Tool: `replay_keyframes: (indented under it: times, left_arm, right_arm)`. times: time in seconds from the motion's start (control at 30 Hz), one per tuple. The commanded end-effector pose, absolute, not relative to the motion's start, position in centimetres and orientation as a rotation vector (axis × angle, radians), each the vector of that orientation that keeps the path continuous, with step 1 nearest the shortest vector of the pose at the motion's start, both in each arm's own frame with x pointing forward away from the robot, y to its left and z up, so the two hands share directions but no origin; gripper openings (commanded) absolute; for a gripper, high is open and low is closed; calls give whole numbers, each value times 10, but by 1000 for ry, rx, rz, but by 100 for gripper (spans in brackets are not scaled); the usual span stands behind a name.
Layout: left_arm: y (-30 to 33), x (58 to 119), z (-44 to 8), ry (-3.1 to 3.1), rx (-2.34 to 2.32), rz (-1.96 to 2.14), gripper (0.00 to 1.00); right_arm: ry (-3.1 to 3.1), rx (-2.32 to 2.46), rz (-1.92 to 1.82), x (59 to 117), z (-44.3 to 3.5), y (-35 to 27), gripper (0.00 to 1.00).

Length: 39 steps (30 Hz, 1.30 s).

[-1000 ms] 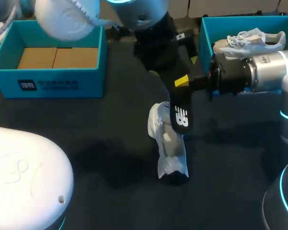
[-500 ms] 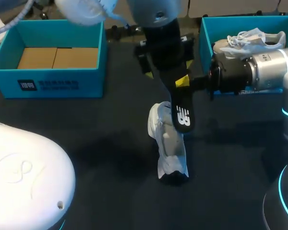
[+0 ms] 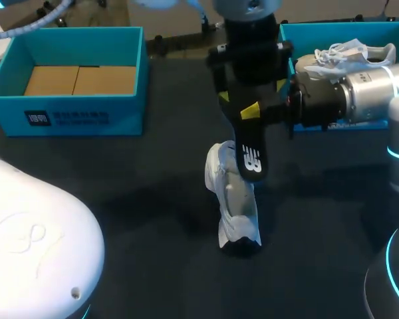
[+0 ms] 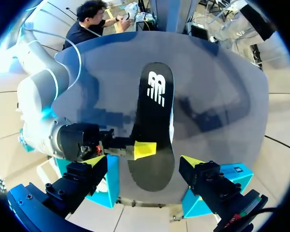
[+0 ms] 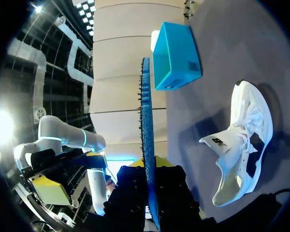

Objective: Take the shoe out of the shoebox, open the shoe tongue, remove and reinsert the insole, then place the shoe into the shoebox

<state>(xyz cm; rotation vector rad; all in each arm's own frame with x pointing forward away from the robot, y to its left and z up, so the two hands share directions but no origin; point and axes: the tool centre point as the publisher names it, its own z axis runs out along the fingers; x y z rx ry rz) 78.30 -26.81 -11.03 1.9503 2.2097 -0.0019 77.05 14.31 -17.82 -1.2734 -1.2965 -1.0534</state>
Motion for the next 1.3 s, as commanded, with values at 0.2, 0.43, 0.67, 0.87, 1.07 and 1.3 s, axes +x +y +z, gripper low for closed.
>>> replay_keyframes:
  times: [0.2,0.43,0.67,0.87,1.07,1.3]
  left_arm:
    - [-272,785,-109,2175,1977,2,100]
    - [-272,785,-109,2175,1977,2,100]
    - [-272,785,-109,2175,1977,2,100]
    - [-272,785,-109,2175,1977,2,100]
    - [-272,785,-109,2175,1977,2,100]
    - [-270,785,-109,2188,1977,-95,100]
  right_arm:
    - [-1303,-1272,-1044,773,-177,144,0]
    - [-1306,-1272,-1046,774,-176,144,0]
    - [-1308,-1272,-1058,773,-176,142,0]
    - [-1303,-1277,-1067,771,-177,141,0]
    - [-1293,-1290,-1077,770,-178,141,0]
    - [-1296,-1293,-1090,770,-175,140,0]
